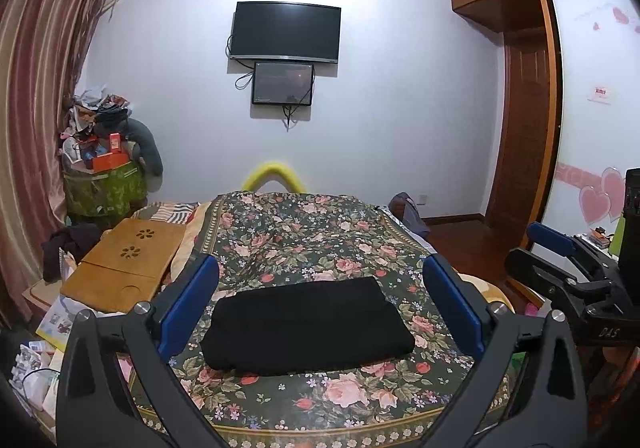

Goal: Fold small clothes

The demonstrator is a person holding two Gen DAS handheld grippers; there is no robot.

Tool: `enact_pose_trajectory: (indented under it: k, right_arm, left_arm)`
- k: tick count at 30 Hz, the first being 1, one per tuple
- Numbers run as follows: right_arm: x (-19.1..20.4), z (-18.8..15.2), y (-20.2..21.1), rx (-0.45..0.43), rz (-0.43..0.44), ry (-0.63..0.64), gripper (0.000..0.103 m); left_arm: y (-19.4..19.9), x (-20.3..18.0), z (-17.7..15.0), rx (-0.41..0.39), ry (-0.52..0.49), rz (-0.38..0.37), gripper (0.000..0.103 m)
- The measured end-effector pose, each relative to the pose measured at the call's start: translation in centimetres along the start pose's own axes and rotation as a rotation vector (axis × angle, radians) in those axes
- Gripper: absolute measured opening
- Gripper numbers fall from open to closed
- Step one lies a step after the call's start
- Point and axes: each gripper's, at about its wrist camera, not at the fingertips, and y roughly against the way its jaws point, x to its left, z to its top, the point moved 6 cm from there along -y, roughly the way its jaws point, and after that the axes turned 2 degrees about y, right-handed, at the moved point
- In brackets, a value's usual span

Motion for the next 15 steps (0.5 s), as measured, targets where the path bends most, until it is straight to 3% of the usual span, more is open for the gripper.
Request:
enact_pose_trajectory:
  k: [15]
  right_arm:
    - [0.25,-0.43,-0.21,0.011,-0.004,-0.009,0.102]
  left_arm:
    - [-0.26,-0.52,-0.16,0.007,-0.011,-0.003,0.103]
